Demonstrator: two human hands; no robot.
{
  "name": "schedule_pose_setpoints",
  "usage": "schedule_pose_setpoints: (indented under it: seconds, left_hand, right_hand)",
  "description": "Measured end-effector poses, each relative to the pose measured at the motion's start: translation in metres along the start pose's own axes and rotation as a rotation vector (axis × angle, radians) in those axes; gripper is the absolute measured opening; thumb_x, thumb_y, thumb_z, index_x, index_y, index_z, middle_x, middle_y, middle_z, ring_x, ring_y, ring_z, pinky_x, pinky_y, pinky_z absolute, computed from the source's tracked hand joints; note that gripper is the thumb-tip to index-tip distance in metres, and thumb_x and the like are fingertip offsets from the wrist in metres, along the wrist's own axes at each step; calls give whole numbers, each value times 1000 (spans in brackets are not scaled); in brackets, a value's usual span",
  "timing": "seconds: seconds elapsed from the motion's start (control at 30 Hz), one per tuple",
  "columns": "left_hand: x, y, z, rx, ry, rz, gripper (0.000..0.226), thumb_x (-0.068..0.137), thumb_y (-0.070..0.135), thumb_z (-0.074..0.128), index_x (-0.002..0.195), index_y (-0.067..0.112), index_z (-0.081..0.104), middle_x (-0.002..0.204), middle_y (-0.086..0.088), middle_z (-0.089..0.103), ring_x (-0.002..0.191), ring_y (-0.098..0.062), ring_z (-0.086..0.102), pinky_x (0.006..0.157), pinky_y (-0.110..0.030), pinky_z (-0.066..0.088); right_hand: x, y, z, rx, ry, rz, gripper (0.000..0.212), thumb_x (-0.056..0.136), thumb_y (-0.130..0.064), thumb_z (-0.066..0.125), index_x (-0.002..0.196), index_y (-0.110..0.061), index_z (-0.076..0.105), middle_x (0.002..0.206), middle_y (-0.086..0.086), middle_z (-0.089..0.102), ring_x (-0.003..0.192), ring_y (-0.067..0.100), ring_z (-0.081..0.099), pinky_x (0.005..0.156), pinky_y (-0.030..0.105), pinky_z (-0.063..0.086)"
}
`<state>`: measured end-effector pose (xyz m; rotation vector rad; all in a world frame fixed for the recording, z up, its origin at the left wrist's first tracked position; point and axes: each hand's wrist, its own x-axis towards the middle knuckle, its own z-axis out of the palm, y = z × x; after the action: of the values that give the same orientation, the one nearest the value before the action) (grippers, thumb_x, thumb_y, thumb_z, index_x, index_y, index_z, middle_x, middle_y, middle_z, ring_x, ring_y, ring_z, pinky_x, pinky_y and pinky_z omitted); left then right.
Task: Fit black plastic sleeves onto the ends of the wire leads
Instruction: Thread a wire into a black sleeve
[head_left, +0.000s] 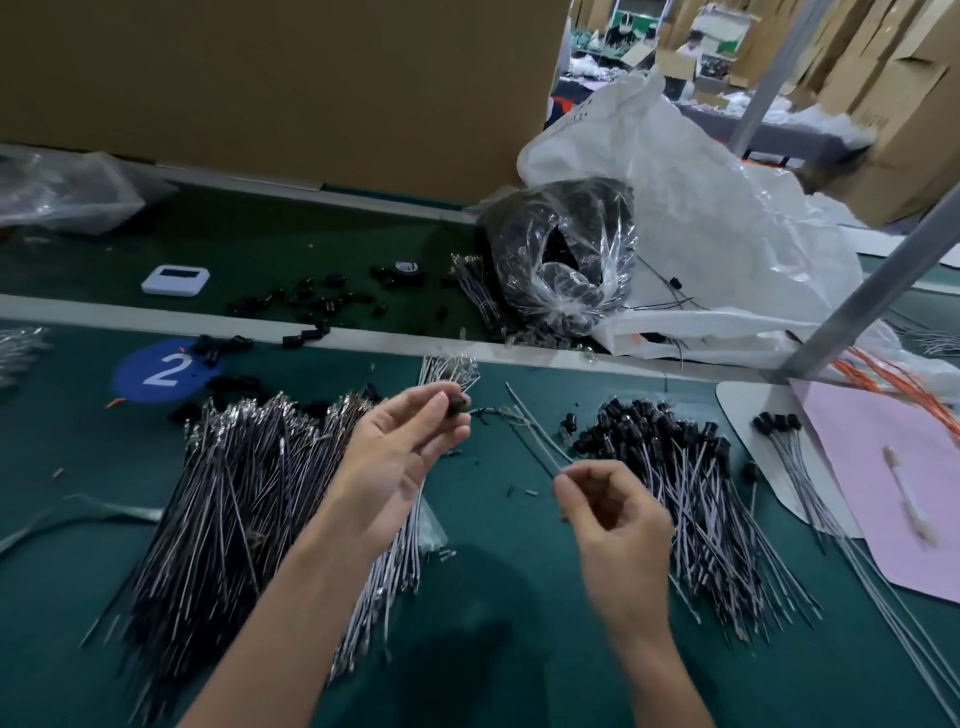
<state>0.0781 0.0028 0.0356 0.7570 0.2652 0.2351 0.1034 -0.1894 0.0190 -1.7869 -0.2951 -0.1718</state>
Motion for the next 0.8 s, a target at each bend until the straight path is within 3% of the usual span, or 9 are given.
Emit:
schedule_pose_setpoints:
  seconds: [0.13,0.33,0.5,0.7,0.8]
  left_hand:
    - [-23,-4,1,-121,-22,5,29,76,-2,59,101,3,74,96,-11,73,86,-16,72,73,-19,57]
    - [-29,-8,1,-189,34,70,21,78,2,59,93,3,73,98,-11,73,92,-18,72,79,-22,58]
    - [-35,-21,1,-247,94,32,22,79,6,60,101,5,63,105,-13,73,94,-21,73,70,-23,59]
    - [-37,-31,-3,-289,119,17,20,82,7,59,102,8,60,112,-13,72,102,-18,71,89,-28,56]
    - [-37,-31,-5,-313,122,18,19,83,6,58,102,7,59,111,-14,72,102,-18,71,86,-27,57]
  right_hand:
    - [-11,-17,-4,75,-58,3,13,86,-8,71,81,-20,70,71,1,66,65,15,60,60,22,50]
    - [-24,-23,-3,85,-111,20,14,85,-6,72,78,-18,70,69,0,66,63,10,59,59,20,48]
    - [-29,-22,5,43,-122,53,16,84,-5,73,76,-19,69,69,-4,68,62,6,61,61,18,49]
    - [-33,-17,8,6,-146,92,15,84,-6,73,75,-18,69,68,-3,69,61,7,61,62,21,50]
    - [-35,-14,8,-5,-142,102,15,83,-6,73,74,-17,69,68,-3,69,60,8,61,61,22,50]
